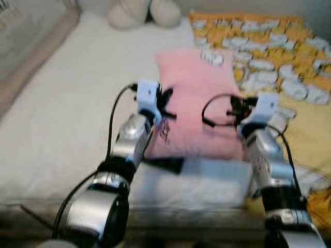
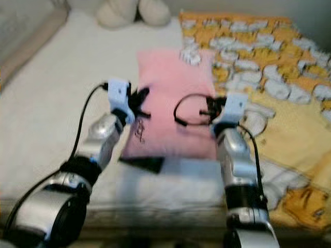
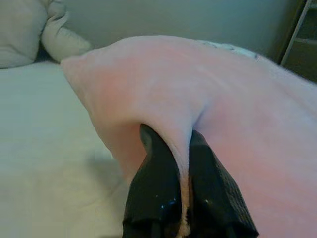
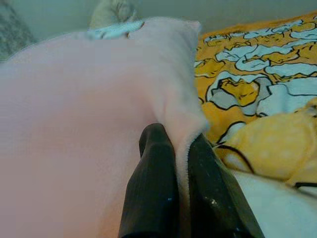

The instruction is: Clean up the room

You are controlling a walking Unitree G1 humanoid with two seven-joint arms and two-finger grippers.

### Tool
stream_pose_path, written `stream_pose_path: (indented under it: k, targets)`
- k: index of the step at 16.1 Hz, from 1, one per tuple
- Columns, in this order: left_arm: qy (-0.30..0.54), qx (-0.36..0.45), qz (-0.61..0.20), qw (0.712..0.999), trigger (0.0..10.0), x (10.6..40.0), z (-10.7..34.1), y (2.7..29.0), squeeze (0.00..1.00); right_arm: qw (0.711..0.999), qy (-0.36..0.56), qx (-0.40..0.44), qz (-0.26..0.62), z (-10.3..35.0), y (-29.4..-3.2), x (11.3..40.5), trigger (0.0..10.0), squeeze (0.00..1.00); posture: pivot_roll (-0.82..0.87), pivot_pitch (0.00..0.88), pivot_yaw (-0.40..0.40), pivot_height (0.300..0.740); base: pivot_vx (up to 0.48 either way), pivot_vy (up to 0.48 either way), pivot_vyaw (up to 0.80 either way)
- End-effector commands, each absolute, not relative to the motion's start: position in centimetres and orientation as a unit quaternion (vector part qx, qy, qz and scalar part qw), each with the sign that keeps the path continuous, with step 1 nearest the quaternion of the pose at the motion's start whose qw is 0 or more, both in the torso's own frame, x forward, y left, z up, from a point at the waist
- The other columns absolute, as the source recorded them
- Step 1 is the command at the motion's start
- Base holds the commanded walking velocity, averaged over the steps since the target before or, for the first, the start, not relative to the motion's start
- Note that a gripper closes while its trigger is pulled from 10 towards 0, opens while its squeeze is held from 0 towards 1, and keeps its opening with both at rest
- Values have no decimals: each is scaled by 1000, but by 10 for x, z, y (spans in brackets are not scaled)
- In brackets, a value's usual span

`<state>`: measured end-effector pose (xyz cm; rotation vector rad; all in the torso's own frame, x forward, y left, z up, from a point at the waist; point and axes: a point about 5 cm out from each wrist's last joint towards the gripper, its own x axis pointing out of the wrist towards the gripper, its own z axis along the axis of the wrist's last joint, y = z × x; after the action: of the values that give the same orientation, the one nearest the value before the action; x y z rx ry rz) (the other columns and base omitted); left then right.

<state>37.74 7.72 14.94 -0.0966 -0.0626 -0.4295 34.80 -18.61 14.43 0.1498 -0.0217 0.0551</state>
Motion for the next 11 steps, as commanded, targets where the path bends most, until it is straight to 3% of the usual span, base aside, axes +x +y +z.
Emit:
stream_pose_path:
  k: [1,11]
  targets:
    - [-27,-54,-164,985,0,379,145,94,0,997,-20,65,-29,144,-217,343,0,0,-90,0,19,740,0,480,0]
    - [-22,-63,-146,987,0,378,143,88,0,998,-10,61,-17,133,-212,337,0,0,-94,0,15,740,0,480,0]
